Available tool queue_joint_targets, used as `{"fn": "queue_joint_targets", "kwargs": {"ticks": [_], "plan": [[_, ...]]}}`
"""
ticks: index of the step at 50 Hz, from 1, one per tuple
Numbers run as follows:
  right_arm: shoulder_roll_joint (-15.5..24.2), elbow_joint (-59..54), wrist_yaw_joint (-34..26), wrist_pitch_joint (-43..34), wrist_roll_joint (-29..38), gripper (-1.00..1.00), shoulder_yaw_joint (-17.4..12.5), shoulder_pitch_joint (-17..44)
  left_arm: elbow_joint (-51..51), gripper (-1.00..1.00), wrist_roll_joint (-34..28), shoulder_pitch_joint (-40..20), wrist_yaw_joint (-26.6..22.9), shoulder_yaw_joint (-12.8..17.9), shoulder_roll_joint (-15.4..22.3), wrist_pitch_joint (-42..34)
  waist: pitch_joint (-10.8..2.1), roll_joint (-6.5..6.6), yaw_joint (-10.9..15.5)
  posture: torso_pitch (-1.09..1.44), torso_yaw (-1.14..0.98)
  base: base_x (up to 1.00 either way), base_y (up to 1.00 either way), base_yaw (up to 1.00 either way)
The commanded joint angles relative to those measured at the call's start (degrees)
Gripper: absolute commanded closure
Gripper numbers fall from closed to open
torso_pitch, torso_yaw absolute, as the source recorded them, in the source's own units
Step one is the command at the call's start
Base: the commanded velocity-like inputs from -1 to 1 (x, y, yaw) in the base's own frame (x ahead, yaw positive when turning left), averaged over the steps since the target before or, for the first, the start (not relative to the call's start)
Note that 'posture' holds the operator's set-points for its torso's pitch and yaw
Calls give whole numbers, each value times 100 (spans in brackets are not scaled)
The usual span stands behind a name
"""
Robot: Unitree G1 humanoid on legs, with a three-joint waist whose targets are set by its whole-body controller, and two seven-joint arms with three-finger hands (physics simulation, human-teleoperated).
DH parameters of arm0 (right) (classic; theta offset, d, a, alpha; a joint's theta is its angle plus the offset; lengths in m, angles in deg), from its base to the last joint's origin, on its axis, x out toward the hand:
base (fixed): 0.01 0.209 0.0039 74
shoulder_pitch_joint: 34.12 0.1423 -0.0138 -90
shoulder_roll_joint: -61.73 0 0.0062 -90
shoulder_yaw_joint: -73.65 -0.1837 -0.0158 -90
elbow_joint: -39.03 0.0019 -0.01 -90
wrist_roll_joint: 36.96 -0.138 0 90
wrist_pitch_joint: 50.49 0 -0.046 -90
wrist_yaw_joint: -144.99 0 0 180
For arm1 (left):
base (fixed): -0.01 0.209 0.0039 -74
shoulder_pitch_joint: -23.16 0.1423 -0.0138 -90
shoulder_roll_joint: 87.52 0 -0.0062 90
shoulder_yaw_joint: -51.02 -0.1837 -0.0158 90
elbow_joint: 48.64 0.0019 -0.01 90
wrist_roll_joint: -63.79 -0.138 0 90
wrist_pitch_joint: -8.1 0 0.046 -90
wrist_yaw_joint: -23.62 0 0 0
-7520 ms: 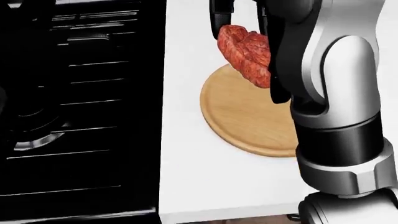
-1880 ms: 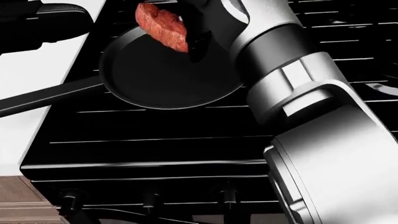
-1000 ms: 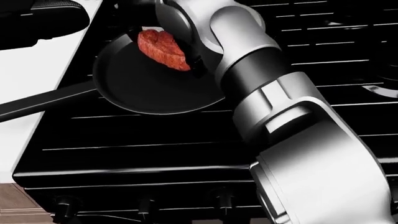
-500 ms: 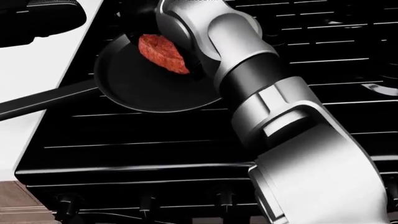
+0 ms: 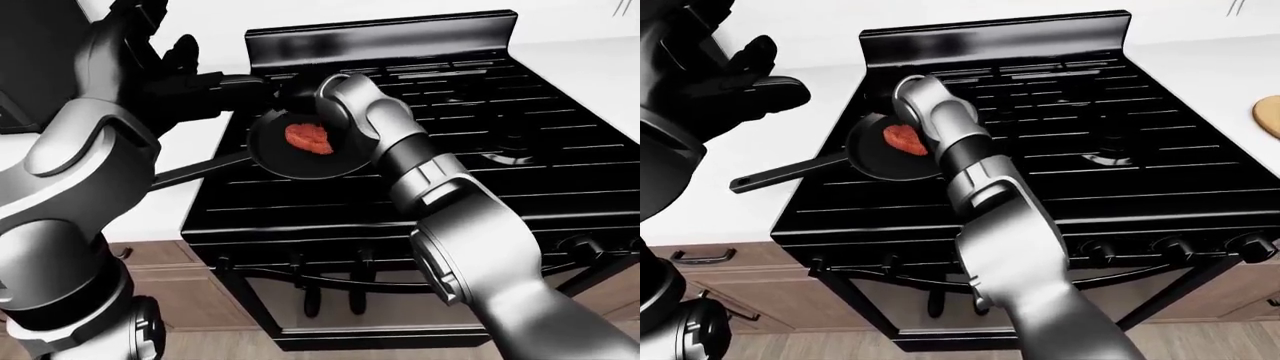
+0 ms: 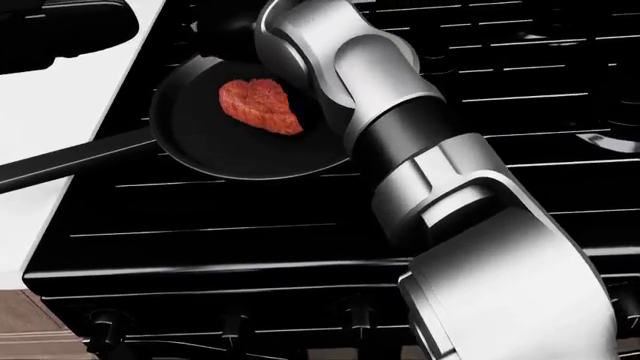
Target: Pick the steak from the plate and place it in the pan.
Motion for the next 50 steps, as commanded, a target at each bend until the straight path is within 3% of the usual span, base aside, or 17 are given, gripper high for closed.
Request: {"fn": "queue_joint_targets", "kwargs": {"ticks": [1, 3, 16, 24, 25, 28, 32, 34, 37, 43, 50], "plan": [[48, 233, 126, -60, -38, -80, -45, 240, -95, -100, -10, -159, 8, 93, 70, 145, -176, 23, 0, 0, 0, 0, 0, 0], [56, 237, 109, -87, -54, -100, -57, 251, -98, -100, -18, -149, 3, 82, 69, 157, -176, 24, 2, 0, 0, 0, 0, 0], [243, 250, -96, -169, -202, -100, -150, 712, -130, -100, 52, -162, 54, 91, 84, 128, -161, 18, 2, 0, 0, 0, 0, 0], [505, 304, -182, -487, -689, -100, -453, 1011, -140, -100, 52, -215, 81, 110, 133, 76, -154, 2, 8, 0, 0, 0, 0, 0], [533, 392, -171, -632, -888, -100, -592, 1016, -99, -100, 42, -232, 81, 121, 165, 68, -151, -2, 9, 0, 0, 0, 0, 0], [724, 808, -129, -1008, -1286, -100, -759, 1028, 213, -100, -75, -657, 36, -2, 317, -25, -142, -21, 12, 0, 0, 0, 0, 0], [937, 1533, -133, -1623, -1852, -100, -971, 921, 497, -100, -341, -1045, -76, -188, 304, -122, -120, -66, 46, 0, 0, 0, 0, 0], [1034, 1888, -187, -1852, -2025, -100, -930, 793, 630, -100, -573, -1190, -184, -318, 242, -118, -105, -88, 59, 0, 0, 0, 0, 0], [1123, 2741, -370, -2494, -2416, -100, -1056, 465, 836, -100, -1272, -1364, -601, -594, 269, 89, -98, -122, 76, 0, 0, 0, 0, 0], [1281, 4391, -639, -3488, -2880, -100, -1044, -110, 883, -100, -2098, -1464, -1052, -603, -79, 13, -99, -184, 92, 0, 0, 0, 0, 0], [1401, 5450, -604, -4070, -3379, -100, -1088, -520, 974, -100, -3053, -1479, -1455, -653, -405, 339, -95, -236, 108, 0, 0, 0, 0, 0]]}}
